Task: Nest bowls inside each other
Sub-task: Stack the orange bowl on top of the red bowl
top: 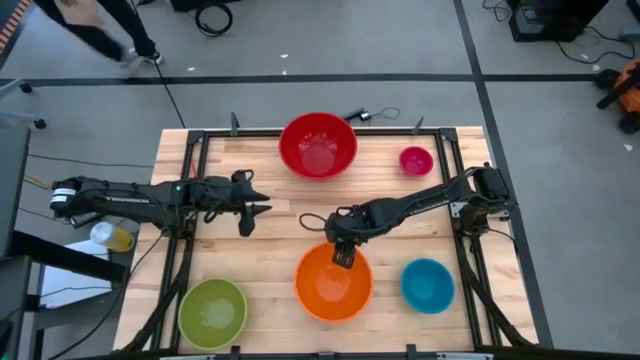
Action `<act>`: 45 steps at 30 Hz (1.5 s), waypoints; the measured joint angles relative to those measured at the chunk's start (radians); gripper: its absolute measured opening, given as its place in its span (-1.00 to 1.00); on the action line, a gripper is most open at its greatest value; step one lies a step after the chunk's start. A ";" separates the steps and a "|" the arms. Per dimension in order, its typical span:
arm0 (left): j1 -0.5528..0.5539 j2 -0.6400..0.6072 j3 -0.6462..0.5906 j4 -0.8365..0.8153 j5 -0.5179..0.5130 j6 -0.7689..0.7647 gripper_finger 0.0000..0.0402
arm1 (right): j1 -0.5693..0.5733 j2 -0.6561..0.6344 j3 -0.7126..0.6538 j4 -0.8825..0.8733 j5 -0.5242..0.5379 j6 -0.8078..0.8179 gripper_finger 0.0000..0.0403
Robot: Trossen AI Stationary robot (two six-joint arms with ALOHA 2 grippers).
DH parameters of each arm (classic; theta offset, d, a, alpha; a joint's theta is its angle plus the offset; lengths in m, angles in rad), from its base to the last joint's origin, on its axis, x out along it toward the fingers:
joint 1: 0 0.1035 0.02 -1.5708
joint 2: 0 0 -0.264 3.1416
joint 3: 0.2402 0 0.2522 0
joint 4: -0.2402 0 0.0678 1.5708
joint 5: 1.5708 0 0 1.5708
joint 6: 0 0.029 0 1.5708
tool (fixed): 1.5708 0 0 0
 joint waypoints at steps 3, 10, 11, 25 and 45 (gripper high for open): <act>0.001 0.034 0.000 0.062 -0.064 0.007 -0.33 | -0.028 -0.001 0.000 0.004 -0.082 -0.072 -0.34; 0.025 0.072 0.000 0.246 -0.079 -0.031 -0.33 | -0.094 -0.002 0.003 0.024 -0.136 -0.177 -0.87; 0.029 0.071 0.000 0.270 -0.080 -0.052 -0.33 | -0.110 -0.002 0.012 0.026 -0.137 -0.179 -0.84; 0.024 -0.150 0.001 0.034 -0.083 -0.225 -0.33 | -0.421 -0.011 0.418 -0.095 -0.011 -0.381 -0.84; 0.005 -0.172 0.001 -0.368 -0.069 -0.530 -0.33 | -0.817 0.051 0.255 0.131 -0.037 -0.351 -0.81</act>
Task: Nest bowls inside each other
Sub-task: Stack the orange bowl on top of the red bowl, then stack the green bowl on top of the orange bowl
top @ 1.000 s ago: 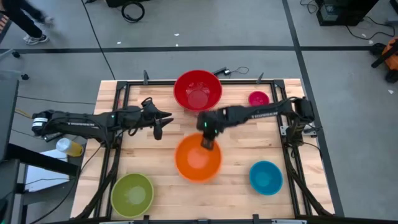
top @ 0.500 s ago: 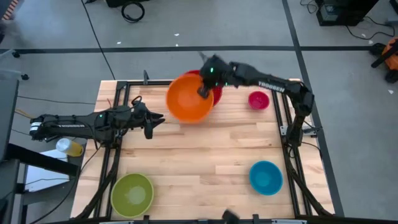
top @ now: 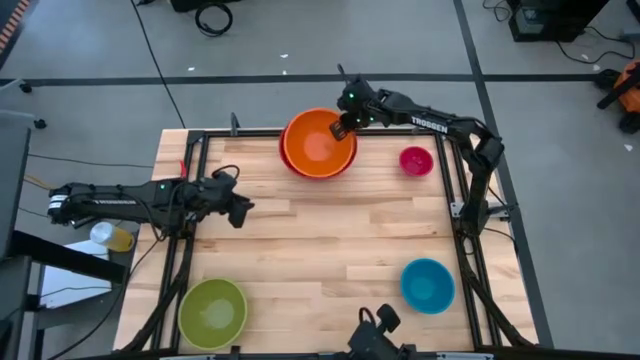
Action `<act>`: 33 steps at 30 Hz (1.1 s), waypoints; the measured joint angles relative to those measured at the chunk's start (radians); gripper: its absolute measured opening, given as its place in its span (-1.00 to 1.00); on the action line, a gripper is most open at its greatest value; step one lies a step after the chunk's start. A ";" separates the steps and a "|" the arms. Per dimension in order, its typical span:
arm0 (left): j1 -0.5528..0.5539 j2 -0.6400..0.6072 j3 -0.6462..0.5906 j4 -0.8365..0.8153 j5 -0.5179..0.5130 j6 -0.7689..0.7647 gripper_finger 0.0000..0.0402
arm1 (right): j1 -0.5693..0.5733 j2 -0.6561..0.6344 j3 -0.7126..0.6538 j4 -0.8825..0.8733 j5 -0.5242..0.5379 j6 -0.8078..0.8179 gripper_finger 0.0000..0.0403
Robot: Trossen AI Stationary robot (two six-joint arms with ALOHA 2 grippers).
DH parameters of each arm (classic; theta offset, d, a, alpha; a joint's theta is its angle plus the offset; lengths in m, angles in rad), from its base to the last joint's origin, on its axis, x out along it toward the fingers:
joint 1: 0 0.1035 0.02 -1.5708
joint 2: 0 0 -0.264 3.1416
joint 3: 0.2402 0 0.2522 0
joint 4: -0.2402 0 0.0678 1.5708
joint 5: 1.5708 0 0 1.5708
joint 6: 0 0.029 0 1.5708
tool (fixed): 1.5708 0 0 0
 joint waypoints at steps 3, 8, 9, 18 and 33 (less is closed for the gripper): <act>-0.012 0.000 0.000 -0.016 0.009 -0.026 -0.33 | 0.006 0.000 -0.044 0.060 -0.007 0.008 -0.74; -0.021 0.000 0.000 -0.011 0.139 -0.048 -0.33 | 0.006 -0.002 -0.066 0.095 -0.052 -0.019 -0.45; -0.021 0.000 0.000 -0.008 0.175 -0.049 -0.33 | 0.006 -0.002 -0.066 0.095 -0.052 -0.022 -0.38; -0.067 0.030 0.000 -0.079 0.295 0.013 -0.42 | -0.009 -0.014 0.021 -0.044 -0.052 -0.077 0.13; -0.209 0.089 0.064 -0.195 0.663 -0.278 -0.43 | 0.020 -0.009 0.022 -0.071 -0.258 -0.185 0.08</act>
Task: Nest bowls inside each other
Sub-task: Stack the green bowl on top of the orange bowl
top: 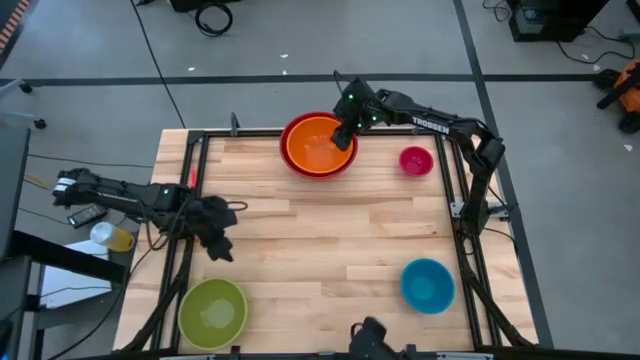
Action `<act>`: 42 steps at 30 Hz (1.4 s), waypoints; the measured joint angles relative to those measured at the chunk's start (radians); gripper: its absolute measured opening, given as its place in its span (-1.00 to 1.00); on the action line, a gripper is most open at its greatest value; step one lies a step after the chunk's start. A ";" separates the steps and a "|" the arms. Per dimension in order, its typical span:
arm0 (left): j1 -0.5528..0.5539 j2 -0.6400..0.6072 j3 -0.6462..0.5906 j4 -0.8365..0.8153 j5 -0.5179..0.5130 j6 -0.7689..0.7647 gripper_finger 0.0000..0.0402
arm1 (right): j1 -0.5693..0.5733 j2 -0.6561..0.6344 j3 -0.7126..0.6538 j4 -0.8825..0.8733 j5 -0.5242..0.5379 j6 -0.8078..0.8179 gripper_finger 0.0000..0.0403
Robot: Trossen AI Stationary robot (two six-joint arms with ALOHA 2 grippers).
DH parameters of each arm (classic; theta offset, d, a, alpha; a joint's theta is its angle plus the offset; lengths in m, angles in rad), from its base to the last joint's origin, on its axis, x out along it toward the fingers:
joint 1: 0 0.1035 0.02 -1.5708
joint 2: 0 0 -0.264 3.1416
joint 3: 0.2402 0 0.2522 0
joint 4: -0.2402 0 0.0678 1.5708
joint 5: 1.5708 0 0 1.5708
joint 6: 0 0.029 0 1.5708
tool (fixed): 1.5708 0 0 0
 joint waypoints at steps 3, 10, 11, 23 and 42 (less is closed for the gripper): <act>-0.062 0.001 0.008 -0.050 0.000 -0.031 -0.43 | 0.041 -0.004 0.000 -0.039 -0.083 0.015 0.08; -0.244 0.001 -0.022 -0.061 -0.013 -0.142 -0.43 | 0.222 -0.004 -0.001 -0.134 0.098 0.041 0.08; -0.271 0.001 -0.032 -0.060 -0.034 -0.158 -0.43 | 0.248 -0.004 -0.001 -0.131 0.132 0.054 0.08; -0.481 0.005 -0.096 0.040 -0.131 -0.238 -0.43 | 0.438 -0.004 -0.001 0.031 0.225 0.283 0.08; -0.503 0.105 -0.006 -0.009 -0.601 -0.230 -0.93 | 0.644 -0.003 -0.001 0.155 0.330 0.478 0.04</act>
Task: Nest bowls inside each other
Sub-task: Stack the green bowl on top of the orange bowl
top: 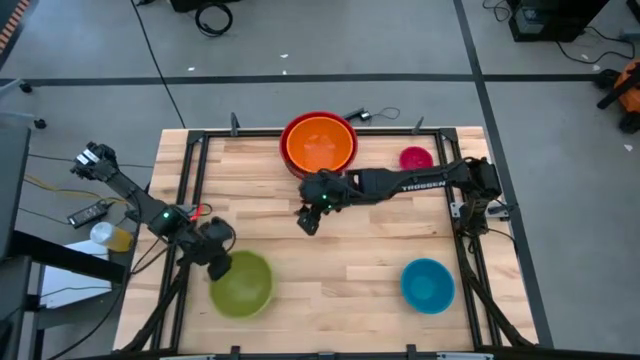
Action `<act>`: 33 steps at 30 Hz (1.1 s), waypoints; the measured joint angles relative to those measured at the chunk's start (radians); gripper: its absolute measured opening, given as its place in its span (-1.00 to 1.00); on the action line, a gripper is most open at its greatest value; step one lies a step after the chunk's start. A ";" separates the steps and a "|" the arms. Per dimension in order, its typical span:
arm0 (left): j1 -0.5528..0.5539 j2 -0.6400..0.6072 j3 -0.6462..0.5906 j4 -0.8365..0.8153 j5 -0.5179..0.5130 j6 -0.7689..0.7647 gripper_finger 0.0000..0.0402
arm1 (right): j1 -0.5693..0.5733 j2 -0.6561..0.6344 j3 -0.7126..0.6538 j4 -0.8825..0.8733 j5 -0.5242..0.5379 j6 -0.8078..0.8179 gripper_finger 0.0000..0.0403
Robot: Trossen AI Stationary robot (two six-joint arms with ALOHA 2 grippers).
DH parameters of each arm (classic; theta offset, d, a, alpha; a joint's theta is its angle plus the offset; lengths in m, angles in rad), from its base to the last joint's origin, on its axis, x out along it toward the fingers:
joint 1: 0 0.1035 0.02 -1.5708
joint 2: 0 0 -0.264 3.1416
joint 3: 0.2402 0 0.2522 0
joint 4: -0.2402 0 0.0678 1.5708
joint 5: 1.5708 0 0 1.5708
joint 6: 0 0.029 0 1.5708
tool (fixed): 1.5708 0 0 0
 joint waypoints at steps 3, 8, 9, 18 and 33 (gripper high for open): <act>0.043 0.001 0.052 -0.084 -0.127 0.006 -0.93 | 0.025 0.000 0.000 0.171 0.013 -0.003 0.04; 0.151 0.001 0.114 -0.144 -0.284 0.069 -0.94 | 0.024 0.000 0.000 0.361 0.059 -0.042 0.06; 0.174 0.001 0.121 -0.147 -0.300 0.092 -0.94 | 0.019 0.000 0.000 0.362 0.067 -0.064 0.07; 0.321 0.054 0.214 -0.016 -0.474 0.405 -0.94 | 0.006 0.000 0.000 0.293 0.080 -0.271 0.23; 0.500 0.187 0.299 0.229 -0.608 0.686 -0.90 | -0.074 0.000 0.000 0.014 0.202 -0.249 -0.30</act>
